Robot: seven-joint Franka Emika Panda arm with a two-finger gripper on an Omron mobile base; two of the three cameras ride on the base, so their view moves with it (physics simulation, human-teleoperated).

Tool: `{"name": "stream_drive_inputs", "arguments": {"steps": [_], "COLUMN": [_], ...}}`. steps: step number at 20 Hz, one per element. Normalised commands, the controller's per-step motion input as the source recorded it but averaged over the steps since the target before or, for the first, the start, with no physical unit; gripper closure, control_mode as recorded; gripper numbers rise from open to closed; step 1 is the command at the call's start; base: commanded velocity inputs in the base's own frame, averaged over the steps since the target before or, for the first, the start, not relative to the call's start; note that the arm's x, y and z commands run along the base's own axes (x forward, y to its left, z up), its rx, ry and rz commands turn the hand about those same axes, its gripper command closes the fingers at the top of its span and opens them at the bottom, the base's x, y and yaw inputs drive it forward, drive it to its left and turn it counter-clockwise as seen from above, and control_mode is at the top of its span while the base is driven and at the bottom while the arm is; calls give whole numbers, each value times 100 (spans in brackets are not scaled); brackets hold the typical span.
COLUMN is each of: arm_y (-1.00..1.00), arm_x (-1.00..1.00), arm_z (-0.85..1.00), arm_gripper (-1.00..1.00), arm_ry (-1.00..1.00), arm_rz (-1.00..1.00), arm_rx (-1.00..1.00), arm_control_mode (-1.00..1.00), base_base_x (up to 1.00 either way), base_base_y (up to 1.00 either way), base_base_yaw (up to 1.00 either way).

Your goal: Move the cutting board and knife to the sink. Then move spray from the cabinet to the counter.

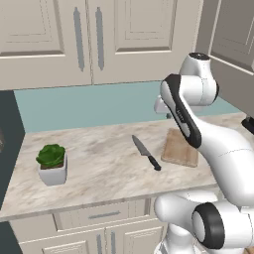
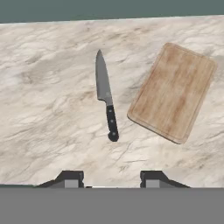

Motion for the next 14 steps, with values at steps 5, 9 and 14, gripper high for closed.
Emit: {"name": "stream_drive_inputs", "arguments": {"steps": [5,9,14], "arm_y": [0,0,0], "arm_x": [-16,-10,0], "arm_z": [-4,-46,-60], "arm_gripper": [-100,-100,-100], "arm_ry": [-3,0,0], "arm_rz": [0,0,0], "arm_rx": [0,-3,-11], "arm_control_mode": [-100,-100,-100], "base_base_x": [0,0,0], "base_base_y": [0,0,0], "base_base_yaw": [0,0,0]}}
